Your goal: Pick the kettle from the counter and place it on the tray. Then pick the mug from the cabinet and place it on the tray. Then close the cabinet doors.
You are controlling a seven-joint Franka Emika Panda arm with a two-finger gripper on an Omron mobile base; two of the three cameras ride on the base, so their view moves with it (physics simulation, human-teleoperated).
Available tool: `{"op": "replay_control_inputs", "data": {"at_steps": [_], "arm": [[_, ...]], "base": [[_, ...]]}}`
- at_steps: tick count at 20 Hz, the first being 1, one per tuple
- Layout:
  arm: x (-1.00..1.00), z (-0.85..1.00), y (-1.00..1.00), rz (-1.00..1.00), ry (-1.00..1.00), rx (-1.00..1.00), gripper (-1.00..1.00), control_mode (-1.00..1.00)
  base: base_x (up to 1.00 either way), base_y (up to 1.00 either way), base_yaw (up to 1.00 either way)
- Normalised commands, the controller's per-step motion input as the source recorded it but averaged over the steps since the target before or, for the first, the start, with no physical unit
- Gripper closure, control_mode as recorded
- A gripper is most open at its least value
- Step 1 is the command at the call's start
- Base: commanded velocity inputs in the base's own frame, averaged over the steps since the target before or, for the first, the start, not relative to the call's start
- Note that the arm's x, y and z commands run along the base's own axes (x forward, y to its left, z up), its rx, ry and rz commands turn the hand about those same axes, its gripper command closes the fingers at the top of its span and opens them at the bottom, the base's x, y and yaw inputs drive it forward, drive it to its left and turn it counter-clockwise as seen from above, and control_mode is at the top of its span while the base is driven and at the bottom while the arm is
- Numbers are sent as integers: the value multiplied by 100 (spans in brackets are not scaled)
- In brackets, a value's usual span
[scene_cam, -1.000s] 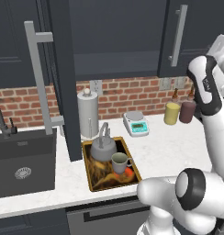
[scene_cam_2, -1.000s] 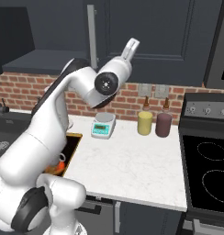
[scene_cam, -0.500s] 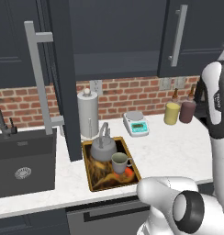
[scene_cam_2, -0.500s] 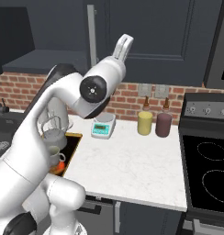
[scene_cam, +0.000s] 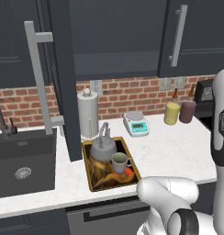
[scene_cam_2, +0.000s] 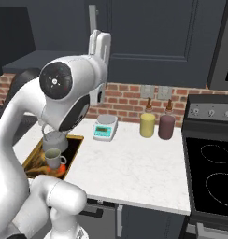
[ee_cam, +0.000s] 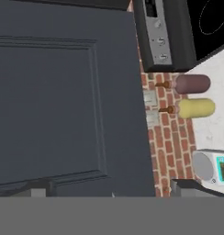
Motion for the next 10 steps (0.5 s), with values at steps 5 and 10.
{"op": "replay_control_inputs", "data": {"at_steps": [5,10], "arm": [[-15,-10,9,2,1,-5,-100,-100],[-41,-18,85,7,0,-13,-100,-100]], "base": [[0,0,0],[0,0,0]]}}
